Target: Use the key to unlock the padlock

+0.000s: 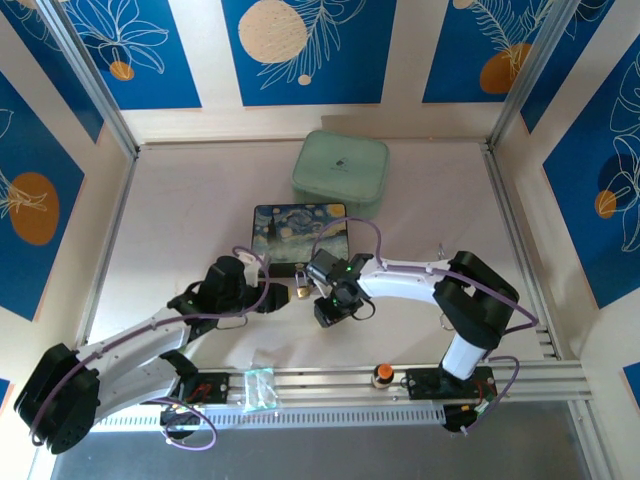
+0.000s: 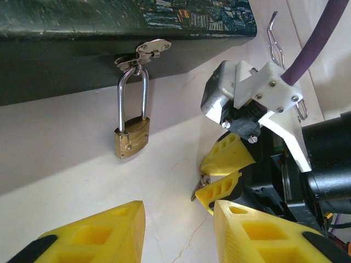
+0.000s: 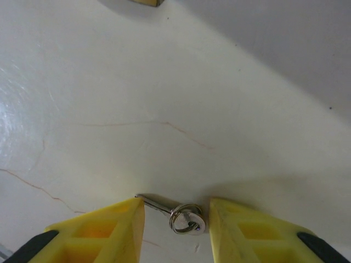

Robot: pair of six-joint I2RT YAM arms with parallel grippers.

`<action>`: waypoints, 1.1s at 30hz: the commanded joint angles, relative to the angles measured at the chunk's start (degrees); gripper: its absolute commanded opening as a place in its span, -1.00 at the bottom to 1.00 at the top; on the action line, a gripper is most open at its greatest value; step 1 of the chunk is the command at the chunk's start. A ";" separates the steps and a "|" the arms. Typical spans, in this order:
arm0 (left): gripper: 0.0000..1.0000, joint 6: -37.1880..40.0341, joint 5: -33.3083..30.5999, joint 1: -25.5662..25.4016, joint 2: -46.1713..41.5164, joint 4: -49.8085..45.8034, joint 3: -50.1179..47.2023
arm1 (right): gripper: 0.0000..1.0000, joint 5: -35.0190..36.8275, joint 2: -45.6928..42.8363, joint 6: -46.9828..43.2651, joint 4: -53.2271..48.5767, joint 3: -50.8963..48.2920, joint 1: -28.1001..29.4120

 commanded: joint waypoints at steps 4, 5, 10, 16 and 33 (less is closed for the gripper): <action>-0.22 -0.46 -0.22 -0.31 -0.05 0.27 0.32 | -0.38 0.50 0.38 2.27 -1.05 -1.62 1.98; -0.22 -0.42 -0.27 -0.31 -0.06 0.23 0.32 | -0.39 0.86 0.23 2.65 -1.06 -1.92 2.23; -0.22 -0.48 -0.39 -0.27 0.20 0.23 0.49 | -0.50 4.18 1.04 5.24 -1.58 -3.06 3.82; -0.22 -0.48 -0.52 -0.27 0.47 0.15 0.76 | -0.87 7.86 4.54 8.71 -3.06 -2.14 5.36; -0.11 -7.68 1.96 -0.59 0.07 10.93 -3.34 | -1.00 -6.23 -11.13 18.33 9.92 -9.88 -3.91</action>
